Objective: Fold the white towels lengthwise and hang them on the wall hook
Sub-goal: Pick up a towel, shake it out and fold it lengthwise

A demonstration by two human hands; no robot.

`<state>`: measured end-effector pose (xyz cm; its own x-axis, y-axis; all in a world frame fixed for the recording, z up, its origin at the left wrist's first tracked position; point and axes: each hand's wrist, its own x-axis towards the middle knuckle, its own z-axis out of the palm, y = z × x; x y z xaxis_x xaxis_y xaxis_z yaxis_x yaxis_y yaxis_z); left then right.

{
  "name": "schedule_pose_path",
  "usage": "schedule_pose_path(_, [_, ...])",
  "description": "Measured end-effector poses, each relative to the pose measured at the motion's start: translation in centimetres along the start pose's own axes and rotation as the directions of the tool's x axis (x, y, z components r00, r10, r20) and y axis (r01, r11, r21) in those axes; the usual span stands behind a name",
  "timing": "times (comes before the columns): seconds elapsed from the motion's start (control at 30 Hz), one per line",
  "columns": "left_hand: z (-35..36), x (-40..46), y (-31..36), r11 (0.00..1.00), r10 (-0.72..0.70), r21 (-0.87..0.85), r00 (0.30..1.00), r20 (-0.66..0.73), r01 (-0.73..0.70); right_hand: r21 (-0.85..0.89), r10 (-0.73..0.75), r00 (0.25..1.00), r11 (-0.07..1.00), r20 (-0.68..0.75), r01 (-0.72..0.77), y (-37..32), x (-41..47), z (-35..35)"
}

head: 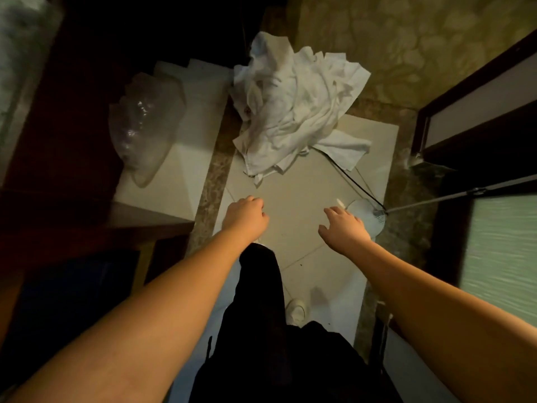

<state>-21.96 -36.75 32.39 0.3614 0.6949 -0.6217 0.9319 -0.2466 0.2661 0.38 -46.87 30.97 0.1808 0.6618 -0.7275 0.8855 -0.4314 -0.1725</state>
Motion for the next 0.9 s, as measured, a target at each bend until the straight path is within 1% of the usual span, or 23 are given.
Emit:
schedule_pose_path(0.1, [-1.5,6.0,-0.7,0.999,0.037,0.015,0.998,0.047,-0.038,0.038,0.052,0.998,0.998,0.044,-0.054,-1.2,4.6,-1.4])
schedule_pose_path(0.23, [-3.1,13.5,-2.3,0.997,0.069,0.031,0.993,0.098,-0.073,0.079,0.059,0.997,0.995,0.051,-0.063,-3.3,11.2,-3.7])
schedule_pose_path(0.4, [-4.2,23.1,-3.2,0.996,0.064,0.050,0.994,0.094,-0.069,0.097,0.071,0.996,0.992,0.053,-0.076,-3.7,20.4,-6.2])
schedule_pose_path(0.57, [-2.8,31.8,-2.2,1.000,0.014,-0.028,0.996,0.089,-0.011,0.084,0.093,0.993,0.992,0.070,-0.098,-1.3,29.3,-7.4])
schedule_pose_path(0.7, [-1.1,39.3,-0.9,0.995,-0.025,-0.095,0.989,0.149,0.040,0.091,0.092,0.991,0.991,0.096,-0.101,1.4,37.0,-7.9])
schedule_pose_path(0.77, [-0.3,43.1,-0.3,0.991,-0.038,-0.123,0.985,0.169,0.060,0.134,0.124,0.986,0.981,0.116,-0.139,3.0,41.3,-8.3])
schedule_pose_path(0.9, [1.4,49.5,0.3,0.974,-0.056,-0.200,0.972,0.229,0.103,0.272,0.188,0.972,0.937,0.139,-0.220,6.3,48.4,-8.6])
